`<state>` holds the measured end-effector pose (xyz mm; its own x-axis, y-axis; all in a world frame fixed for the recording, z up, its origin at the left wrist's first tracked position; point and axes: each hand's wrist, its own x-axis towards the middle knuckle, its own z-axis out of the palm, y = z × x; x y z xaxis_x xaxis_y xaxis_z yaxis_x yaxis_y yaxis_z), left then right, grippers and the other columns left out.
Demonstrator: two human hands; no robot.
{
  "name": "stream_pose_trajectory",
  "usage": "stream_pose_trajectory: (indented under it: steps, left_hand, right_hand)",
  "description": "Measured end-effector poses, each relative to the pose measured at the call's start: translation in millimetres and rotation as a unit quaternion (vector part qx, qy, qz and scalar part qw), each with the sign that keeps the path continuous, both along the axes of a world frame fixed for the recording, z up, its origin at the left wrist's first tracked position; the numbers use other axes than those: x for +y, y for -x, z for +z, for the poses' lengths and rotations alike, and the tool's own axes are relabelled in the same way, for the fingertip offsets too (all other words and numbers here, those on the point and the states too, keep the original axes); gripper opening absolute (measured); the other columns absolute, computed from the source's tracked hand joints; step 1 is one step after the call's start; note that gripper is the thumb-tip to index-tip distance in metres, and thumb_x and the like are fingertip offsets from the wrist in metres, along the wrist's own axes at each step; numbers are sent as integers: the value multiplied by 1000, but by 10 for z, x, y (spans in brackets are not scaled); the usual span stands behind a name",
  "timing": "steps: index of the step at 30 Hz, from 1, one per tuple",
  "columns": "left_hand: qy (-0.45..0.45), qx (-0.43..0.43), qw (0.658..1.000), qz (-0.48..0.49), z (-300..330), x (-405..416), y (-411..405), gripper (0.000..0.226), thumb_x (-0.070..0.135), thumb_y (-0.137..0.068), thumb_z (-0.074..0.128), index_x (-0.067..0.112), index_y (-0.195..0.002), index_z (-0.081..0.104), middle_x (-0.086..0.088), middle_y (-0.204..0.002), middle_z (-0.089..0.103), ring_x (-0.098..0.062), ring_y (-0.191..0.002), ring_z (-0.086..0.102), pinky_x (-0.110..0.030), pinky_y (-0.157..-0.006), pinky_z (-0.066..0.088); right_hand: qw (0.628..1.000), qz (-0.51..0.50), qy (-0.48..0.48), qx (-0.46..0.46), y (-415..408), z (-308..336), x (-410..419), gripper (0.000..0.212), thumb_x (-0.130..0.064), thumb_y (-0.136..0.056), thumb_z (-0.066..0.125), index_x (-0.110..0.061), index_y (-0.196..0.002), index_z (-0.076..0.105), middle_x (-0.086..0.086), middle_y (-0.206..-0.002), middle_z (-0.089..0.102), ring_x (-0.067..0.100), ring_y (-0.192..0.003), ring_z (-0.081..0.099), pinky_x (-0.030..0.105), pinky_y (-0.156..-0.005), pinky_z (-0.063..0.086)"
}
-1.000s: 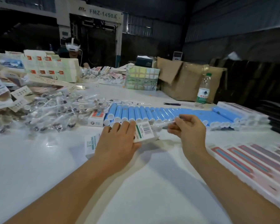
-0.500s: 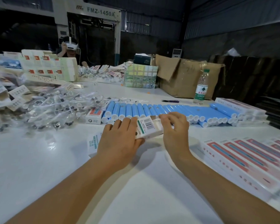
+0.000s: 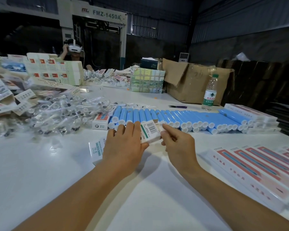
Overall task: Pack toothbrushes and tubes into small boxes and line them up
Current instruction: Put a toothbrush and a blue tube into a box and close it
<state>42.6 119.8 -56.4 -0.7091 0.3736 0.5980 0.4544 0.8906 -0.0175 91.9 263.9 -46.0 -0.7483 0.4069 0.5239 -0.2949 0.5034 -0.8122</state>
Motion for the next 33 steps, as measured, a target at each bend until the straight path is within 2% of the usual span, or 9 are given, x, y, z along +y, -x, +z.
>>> stream_pose_trajectory:
  steps: [6, 9, 13, 20, 22, 24, 28, 30, 33]
  left_hand:
    - [50, 8, 999, -20, -59, 62, -49, 68, 58, -94, 31, 16, -144, 9, 0, -138, 35, -22, -118, 36, -38, -94, 29]
    - [54, 7, 998, -22, -69, 83, -60, 67, 57, -94, 31, 17, -143, 11, 0, -135, 36, -22, -115, 37, -37, -91, 28]
    - [52, 15, 998, -13, -57, 80, -92, 66, 56, -94, 31, 16, -142, 10, 0, -134, 37, -22, -115, 37, -37, -91, 28]
    - [35, 4, 999, -5, -31, 67, -86, 67, 57, -95, 30, 17, -144, 10, 2, -139, 34, -20, -120, 36, -35, -93, 29]
    - [17, -5, 1000, -5, -10, 49, -73, 68, 58, -94, 30, 18, -146, 10, 2, -142, 33, -19, -123, 35, -35, -96, 29]
    - [12, -5, 1000, -6, -1, 34, -68, 68, 59, -94, 29, 19, -146, 11, 2, -144, 33, -20, -123, 36, -35, -97, 30]
    - [25, -7, 1000, -16, 4, 66, -85, 70, 58, -94, 30, 17, -146, 9, 1, -143, 32, -20, -123, 35, -35, -97, 29]
    - [35, -7, 999, -23, 11, 94, -94, 68, 57, -95, 29, 16, -146, 9, 1, -139, 33, -20, -121, 35, -35, -95, 29]
    - [53, -9, 998, -31, 18, 111, -119, 65, 54, -97, 26, 15, -146, 9, 0, -139, 33, -21, -120, 35, -36, -94, 29]
  right_hand:
    - [986, -39, -105, -127, 49, 47, 47, 49, -27, -95, 52, -25, -143, 41, -11, -62, 47, 5, -58, 46, 20, -54, 39]
    - [982, -58, -133, -125, 43, 36, 49, 18, -29, -95, 52, -26, -102, 68, -10, -82, 65, 7, -73, 57, 23, -57, 45]
    - [988, -46, -112, -94, 48, -6, 30, 28, -24, -96, 52, -21, -70, 63, -6, -83, 63, 10, -77, 58, 19, -58, 46]
    - [985, -44, -141, -87, 41, 25, 100, 18, -33, -93, 54, -22, -94, 69, -8, -91, 60, 7, -81, 56, 28, -69, 49]
    - [993, -92, -69, -36, 52, 90, 153, 26, -38, -91, 57, -27, -114, 61, -7, -106, 53, 1, -85, 52, 20, -71, 42]
    - [987, -82, 131, -47, 68, 160, 183, 33, -36, -89, 60, -25, -120, 54, -1, -115, 53, 1, -88, 53, 21, -77, 45]
    - [821, 211, 502, -171, 72, 139, 112, 28, -29, -89, 60, -7, -105, 64, 19, -104, 71, 29, -87, 70, 43, -73, 58]
    - [816, 243, 497, -167, 78, 110, 70, 22, -16, -89, 60, 0, -104, 63, 19, -93, 73, 28, -78, 72, 37, -62, 59]
    - [900, 166, 380, -132, 107, 49, 22, 12, -4, -90, 58, -1, -101, 61, 14, -85, 73, 23, -75, 72, 34, -61, 58]
